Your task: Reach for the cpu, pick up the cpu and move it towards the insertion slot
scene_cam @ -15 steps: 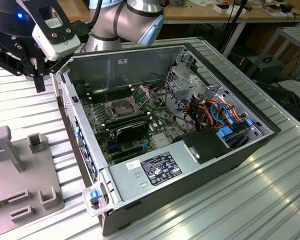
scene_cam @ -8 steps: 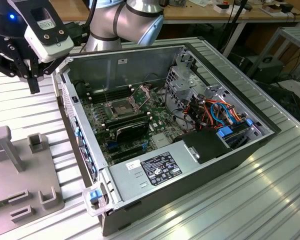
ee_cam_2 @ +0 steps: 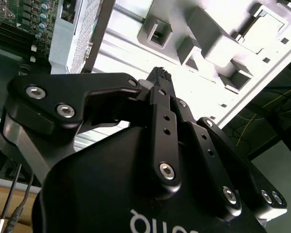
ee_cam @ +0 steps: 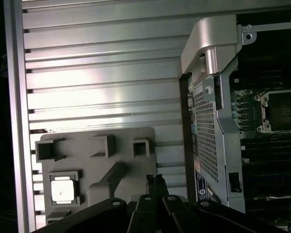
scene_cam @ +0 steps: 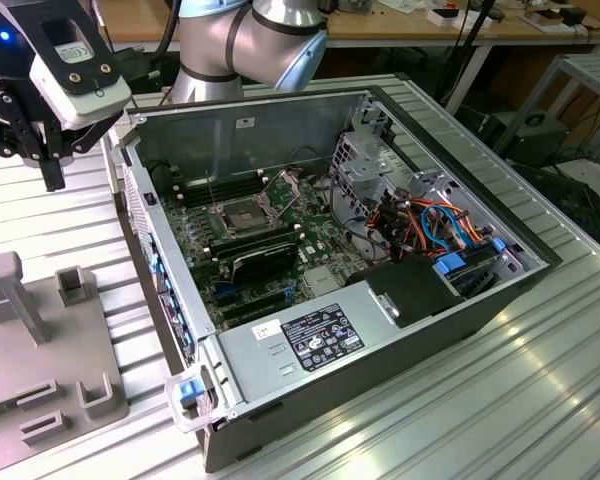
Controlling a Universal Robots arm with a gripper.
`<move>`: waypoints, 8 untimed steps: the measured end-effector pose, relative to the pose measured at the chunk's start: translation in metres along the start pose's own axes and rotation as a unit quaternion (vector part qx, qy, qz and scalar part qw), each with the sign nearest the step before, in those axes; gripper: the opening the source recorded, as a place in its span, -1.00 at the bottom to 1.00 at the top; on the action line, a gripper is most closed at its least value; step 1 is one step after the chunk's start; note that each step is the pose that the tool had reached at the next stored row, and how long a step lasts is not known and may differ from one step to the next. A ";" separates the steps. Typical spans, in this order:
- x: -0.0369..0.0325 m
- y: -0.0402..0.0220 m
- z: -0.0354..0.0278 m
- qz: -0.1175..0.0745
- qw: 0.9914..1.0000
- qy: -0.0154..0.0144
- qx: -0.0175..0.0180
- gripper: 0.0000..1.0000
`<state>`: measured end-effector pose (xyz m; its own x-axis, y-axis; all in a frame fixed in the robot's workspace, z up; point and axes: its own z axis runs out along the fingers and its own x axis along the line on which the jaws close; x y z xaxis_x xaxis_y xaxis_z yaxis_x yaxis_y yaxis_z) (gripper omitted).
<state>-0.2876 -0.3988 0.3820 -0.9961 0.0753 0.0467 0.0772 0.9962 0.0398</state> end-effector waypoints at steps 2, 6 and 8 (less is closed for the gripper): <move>0.0038 -0.0003 0.0007 0.000 1.000 0.002 0.000 -0.79; 0.0127 -0.0011 0.0024 0.000 1.000 0.006 0.000 -0.79; 0.0164 -0.0016 0.0028 0.000 1.000 0.006 0.000 -0.79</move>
<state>-0.3042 -0.3991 0.3799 -0.9955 0.0753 0.0578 0.0776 0.9962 0.0389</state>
